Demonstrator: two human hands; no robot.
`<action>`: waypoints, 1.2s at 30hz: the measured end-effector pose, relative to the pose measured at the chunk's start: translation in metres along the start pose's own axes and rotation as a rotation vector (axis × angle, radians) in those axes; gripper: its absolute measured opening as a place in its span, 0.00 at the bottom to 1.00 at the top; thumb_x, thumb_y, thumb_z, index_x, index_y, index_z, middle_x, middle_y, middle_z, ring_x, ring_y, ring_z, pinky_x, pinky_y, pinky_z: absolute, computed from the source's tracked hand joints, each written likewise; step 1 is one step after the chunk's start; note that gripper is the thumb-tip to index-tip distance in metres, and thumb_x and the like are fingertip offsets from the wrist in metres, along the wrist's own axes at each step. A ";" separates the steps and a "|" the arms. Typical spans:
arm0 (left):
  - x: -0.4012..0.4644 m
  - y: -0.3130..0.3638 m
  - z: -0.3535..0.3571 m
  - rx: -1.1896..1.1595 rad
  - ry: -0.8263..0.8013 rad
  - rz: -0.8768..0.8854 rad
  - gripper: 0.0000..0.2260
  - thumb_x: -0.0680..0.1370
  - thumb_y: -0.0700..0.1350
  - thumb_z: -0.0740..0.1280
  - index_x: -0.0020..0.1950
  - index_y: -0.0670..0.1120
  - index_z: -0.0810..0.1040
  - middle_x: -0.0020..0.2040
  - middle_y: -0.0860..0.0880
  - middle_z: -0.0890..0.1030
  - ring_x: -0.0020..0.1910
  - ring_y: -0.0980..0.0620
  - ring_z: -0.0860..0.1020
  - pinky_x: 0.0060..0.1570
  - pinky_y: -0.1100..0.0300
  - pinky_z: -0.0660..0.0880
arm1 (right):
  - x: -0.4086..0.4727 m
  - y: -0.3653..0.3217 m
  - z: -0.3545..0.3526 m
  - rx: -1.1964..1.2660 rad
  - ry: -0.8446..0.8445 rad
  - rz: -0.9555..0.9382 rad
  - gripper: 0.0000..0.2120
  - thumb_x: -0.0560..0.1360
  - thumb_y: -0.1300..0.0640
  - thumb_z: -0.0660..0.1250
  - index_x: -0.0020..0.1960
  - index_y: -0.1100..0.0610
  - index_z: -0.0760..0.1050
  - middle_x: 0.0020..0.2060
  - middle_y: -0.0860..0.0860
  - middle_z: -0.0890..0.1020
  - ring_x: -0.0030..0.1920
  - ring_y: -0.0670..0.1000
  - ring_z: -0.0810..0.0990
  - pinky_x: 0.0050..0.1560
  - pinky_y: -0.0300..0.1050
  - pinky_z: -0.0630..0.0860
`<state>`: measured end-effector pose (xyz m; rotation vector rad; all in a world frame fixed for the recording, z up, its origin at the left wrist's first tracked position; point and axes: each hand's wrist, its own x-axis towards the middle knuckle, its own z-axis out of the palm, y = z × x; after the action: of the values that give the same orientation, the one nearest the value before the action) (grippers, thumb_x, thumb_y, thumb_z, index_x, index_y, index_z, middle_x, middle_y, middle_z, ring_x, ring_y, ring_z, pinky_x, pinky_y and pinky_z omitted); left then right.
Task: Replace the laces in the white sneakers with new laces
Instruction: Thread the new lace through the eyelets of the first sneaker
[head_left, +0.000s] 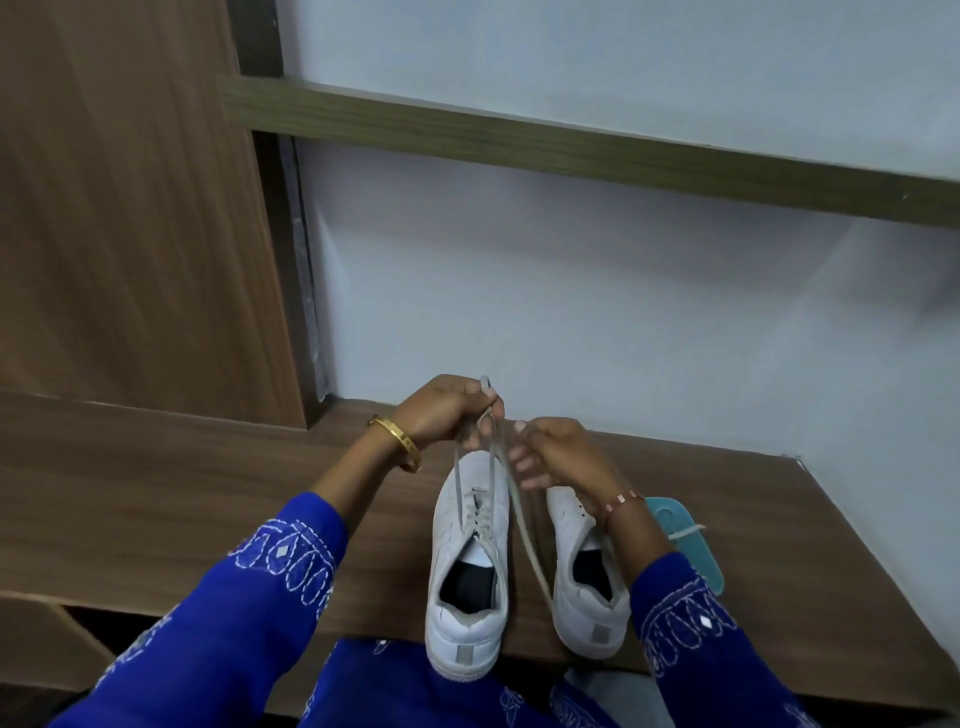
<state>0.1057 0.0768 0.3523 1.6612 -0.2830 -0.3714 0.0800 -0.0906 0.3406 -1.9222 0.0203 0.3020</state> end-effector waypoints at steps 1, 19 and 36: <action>0.000 0.002 0.000 0.126 0.010 0.054 0.15 0.81 0.41 0.57 0.37 0.43 0.75 0.25 0.53 0.77 0.21 0.57 0.73 0.28 0.65 0.69 | 0.002 0.001 0.001 0.007 -0.020 -0.006 0.11 0.80 0.55 0.58 0.43 0.55 0.76 0.39 0.51 0.79 0.40 0.48 0.77 0.39 0.40 0.78; 0.004 -0.026 0.007 0.176 0.438 0.398 0.12 0.78 0.42 0.60 0.36 0.48 0.76 0.32 0.52 0.74 0.36 0.56 0.75 0.42 0.61 0.74 | 0.016 -0.014 -0.003 0.514 0.064 -0.008 0.10 0.79 0.62 0.60 0.39 0.60 0.72 0.23 0.50 0.74 0.24 0.47 0.74 0.33 0.44 0.78; -0.005 -0.016 0.018 -0.344 0.362 0.092 0.10 0.79 0.37 0.60 0.41 0.40 0.78 0.26 0.50 0.80 0.27 0.57 0.79 0.35 0.66 0.79 | 0.008 -0.002 0.022 -0.083 0.272 -0.144 0.23 0.78 0.48 0.61 0.31 0.63 0.76 0.19 0.47 0.76 0.22 0.43 0.72 0.28 0.34 0.68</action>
<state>0.0932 0.0645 0.3349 1.3392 -0.0206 -0.0406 0.0836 -0.0683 0.3336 -2.0224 0.0500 -0.0574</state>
